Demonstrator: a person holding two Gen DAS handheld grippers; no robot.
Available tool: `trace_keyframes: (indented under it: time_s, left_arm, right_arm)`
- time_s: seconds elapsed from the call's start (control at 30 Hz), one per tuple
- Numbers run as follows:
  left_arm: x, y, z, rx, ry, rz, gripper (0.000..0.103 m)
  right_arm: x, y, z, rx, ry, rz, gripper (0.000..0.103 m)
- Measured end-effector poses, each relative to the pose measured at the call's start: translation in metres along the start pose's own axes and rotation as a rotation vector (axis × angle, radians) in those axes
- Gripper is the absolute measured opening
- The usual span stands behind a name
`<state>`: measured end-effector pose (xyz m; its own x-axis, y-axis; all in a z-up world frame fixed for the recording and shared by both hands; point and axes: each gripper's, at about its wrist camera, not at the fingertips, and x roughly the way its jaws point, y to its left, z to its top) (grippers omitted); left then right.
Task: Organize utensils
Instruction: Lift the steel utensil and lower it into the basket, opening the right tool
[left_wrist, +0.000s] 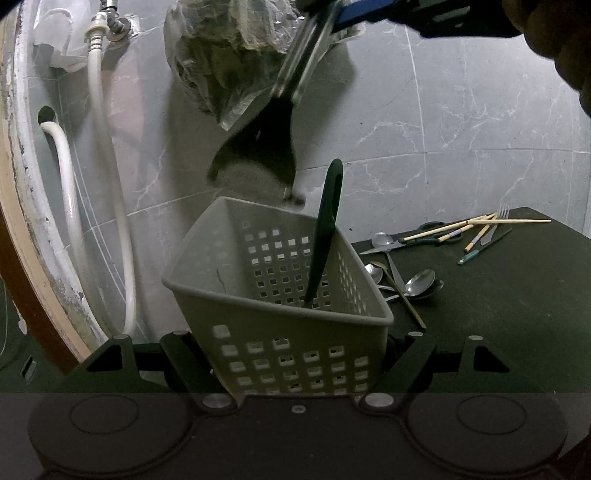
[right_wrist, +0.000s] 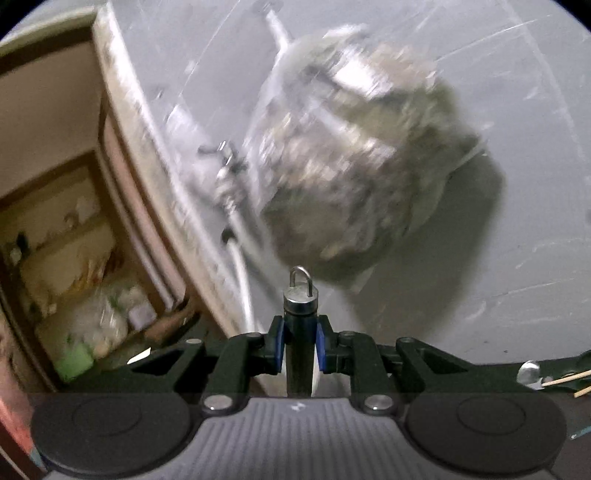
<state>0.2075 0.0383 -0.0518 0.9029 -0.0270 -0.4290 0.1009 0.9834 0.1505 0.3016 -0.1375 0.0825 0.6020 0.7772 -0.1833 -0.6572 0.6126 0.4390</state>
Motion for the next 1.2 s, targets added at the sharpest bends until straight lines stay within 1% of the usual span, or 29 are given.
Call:
trace_keyframes:
  time_s: [0.07,0.17,0.23,0.4,0.57,0.8,0.9,0.93,1.0,1.07,1.1,1.13,1.17,1.2]
  left_arm:
    - [0.001,0.0,0.001,-0.002,-0.002,0.007,0.081]
    - [0.003,0.003,0.002,-0.025,0.004,0.013,0.08]
    - [0.004,0.0,0.003,-0.005,0.002,0.015,0.08]
    - [0.006,-0.002,0.004,-0.006,0.001,0.014,0.08]
    - [0.004,-0.001,0.002,-0.004,0.0,0.013,0.08]
    - [0.004,-0.001,0.002,-0.003,0.001,0.013,0.08]
    - [0.004,-0.001,0.002,-0.004,0.001,0.014,0.08]
    - [0.004,-0.001,0.002,-0.004,0.001,0.012,0.08]
    - [0.004,-0.002,0.002,-0.003,0.003,0.011,0.08]
    - [0.004,-0.002,0.001,-0.003,0.005,0.015,0.08]
    - [0.004,-0.002,0.001,-0.005,0.007,0.017,0.08]
    - [0.004,-0.002,0.002,-0.005,0.009,0.017,0.08]
    - [0.004,-0.002,0.002,-0.004,0.011,0.017,0.08]
    - [0.004,-0.003,0.003,-0.002,0.012,0.018,0.08]
  right_arm:
    - [0.008,0.002,-0.006,-0.005,0.039,0.01,0.019]
    - [0.009,0.001,-0.011,0.007,0.051,0.008,0.019]
    - [0.01,0.002,-0.011,-0.01,0.06,-0.017,0.019]
    - [0.006,0.004,-0.013,-0.034,0.083,-0.013,0.019]
    - [0.022,0.004,-0.023,-0.056,0.148,-0.021,0.019]
    - [0.038,0.006,-0.044,-0.104,0.254,-0.061,0.02]
    - [0.036,0.004,-0.047,-0.093,0.263,-0.059,0.028]
    - [0.034,0.004,-0.047,-0.092,0.257,-0.057,0.034]
    - [0.03,0.003,-0.047,-0.09,0.245,-0.051,0.043]
    - [0.026,0.001,-0.047,-0.083,0.232,-0.04,0.046]
    - [0.024,0.001,-0.047,-0.079,0.222,-0.034,0.051]
    - [0.022,0.0,-0.045,-0.075,0.213,-0.031,0.06]
    - [0.019,0.0,-0.044,-0.072,0.198,-0.026,0.064]
    - [0.015,-0.001,-0.043,-0.067,0.178,-0.02,0.072]
